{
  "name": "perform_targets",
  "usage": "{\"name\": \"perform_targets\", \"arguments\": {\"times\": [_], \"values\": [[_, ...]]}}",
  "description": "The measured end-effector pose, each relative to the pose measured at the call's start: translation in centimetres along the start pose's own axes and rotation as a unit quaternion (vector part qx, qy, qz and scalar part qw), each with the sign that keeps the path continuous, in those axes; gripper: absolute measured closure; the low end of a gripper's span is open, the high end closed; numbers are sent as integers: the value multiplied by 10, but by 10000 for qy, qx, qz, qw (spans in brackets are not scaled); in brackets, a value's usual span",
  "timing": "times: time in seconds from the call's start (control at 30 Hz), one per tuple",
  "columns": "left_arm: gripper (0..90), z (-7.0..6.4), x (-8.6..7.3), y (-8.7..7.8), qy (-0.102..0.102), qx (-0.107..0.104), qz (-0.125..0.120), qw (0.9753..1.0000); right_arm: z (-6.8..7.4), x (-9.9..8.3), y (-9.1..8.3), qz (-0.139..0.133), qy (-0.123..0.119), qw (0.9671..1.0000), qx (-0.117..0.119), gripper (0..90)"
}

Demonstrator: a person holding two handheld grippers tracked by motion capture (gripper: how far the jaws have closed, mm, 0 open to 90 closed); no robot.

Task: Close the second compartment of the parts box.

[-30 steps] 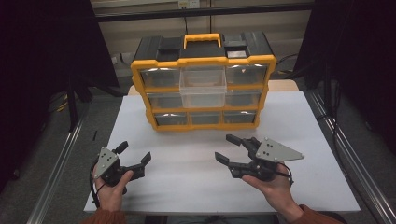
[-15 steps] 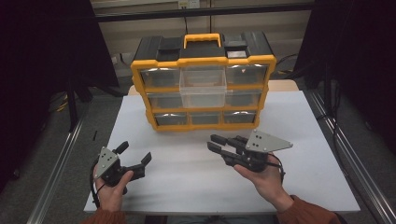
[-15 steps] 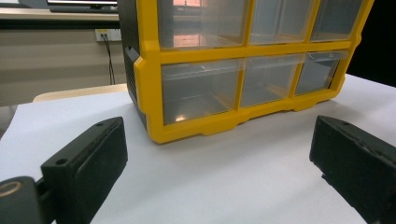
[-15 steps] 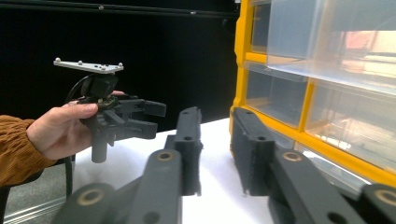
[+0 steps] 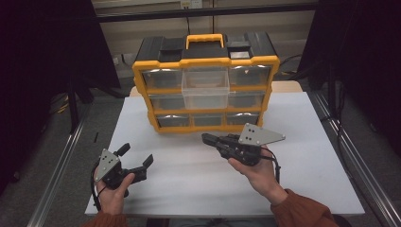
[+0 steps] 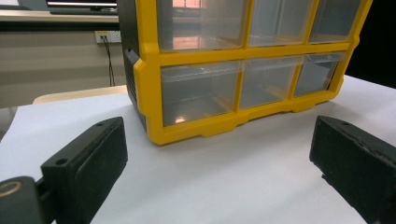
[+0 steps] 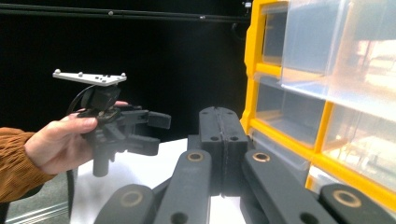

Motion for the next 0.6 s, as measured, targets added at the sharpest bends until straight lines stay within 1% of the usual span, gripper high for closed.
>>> {"name": "perform_targets", "arguments": {"times": [0.07,0.1,0.2,0.23,0.27,0.33,0.37,0.5,0.53,0.57,0.6], "values": [[41,0,0,1,13,-65,-9,10000,-3,3,2,-9,-55,10000,-33,900],[41,0,0,1,7,-59,-8,10000,-4,5,3,-25,-89,9999,-69,900],[41,0,0,1,10,-73,-7,10000,-7,8,7,-60,-117,9999,-68,900],[41,0,0,0,17,-14,9,10000,-8,9,9,-62,-190,9998,-90,900],[41,0,0,0,14,-57,-11,10000,-8,10,11,-38,-265,9996,-90,900],[41,0,0,1,2,-61,-9,10000,-8,12,13,-35,-284,9996,-75,900],[41,0,-1,0,16,-66,6,10000,-9,13,15,-33,-331,9994,-87,900],[41,0,0,0,-5,-16,-1,10000,-13,16,18,-31,-298,9995,-106,900],[41,1,0,0,19,18,4,10000,-15,16,19,-17,-288,9995,-149,900],[41,0,0,0,-12,-14,0,10000,-16,17,20,-25,-305,9995,-125,900],[41,1,0,0,10,13,1,10000,-18,16,20,-15,-315,9994,-166,900]]}}
Point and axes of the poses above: each handheld gripper's, and its own axes: y roughly forward along the jaws, x roughly out of its top, z roughly to its left, the point moved 8 cm from there along y, roughly forward along the jaws, and after that the axes turned 3 degrees about -x, right-handed, at the moved point
